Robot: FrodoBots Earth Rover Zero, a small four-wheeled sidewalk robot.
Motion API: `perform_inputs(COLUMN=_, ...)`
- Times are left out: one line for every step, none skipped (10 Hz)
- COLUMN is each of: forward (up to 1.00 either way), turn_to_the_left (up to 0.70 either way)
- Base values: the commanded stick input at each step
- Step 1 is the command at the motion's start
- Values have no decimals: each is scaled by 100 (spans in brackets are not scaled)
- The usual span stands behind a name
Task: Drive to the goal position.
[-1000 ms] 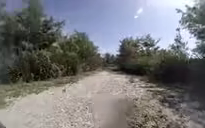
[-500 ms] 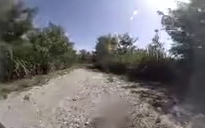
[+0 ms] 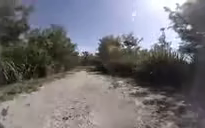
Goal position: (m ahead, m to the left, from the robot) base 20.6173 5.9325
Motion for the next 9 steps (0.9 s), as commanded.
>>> perform_inputs(forward=85, turn_to_the_left=0)
perform_inputs(forward=85, turn_to_the_left=0)
perform_inputs(forward=85, turn_to_the_left=0)
perform_inputs(forward=85, turn_to_the_left=0)
perform_inputs(forward=85, turn_to_the_left=0)
perform_inputs(forward=85, turn_to_the_left=0)
perform_inputs(forward=85, turn_to_the_left=0)
perform_inputs(forward=85, turn_to_the_left=0)
perform_inputs(forward=85, turn_to_the_left=0)
